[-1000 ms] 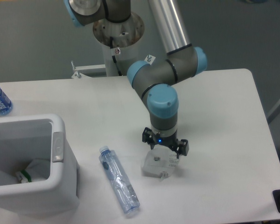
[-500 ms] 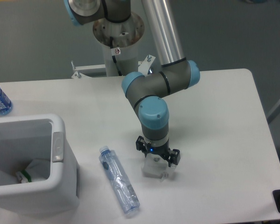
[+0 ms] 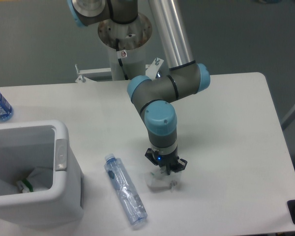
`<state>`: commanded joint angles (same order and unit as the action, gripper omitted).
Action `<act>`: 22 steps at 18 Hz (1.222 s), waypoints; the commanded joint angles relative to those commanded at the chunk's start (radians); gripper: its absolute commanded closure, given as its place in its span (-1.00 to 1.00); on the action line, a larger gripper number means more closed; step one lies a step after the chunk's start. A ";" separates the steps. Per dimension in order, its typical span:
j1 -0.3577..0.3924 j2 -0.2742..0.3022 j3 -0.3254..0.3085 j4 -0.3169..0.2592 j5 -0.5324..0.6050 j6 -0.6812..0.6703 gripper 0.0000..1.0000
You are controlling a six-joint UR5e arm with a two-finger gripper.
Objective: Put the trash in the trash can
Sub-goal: 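Close the gripper on the white paper packet, then lift the packet and carry it over the trash bin, then release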
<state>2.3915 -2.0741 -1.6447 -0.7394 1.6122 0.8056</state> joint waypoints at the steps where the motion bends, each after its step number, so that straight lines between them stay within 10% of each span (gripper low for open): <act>1: 0.000 0.011 0.025 0.000 -0.002 -0.043 0.92; 11: 0.006 0.113 0.256 0.002 -0.247 -0.541 0.85; 16: -0.003 0.245 0.250 0.000 -0.472 -0.778 0.83; 22: -0.147 0.305 0.237 0.000 -0.492 -0.803 0.76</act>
<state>2.2445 -1.7687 -1.4081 -0.7394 1.1198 0.0031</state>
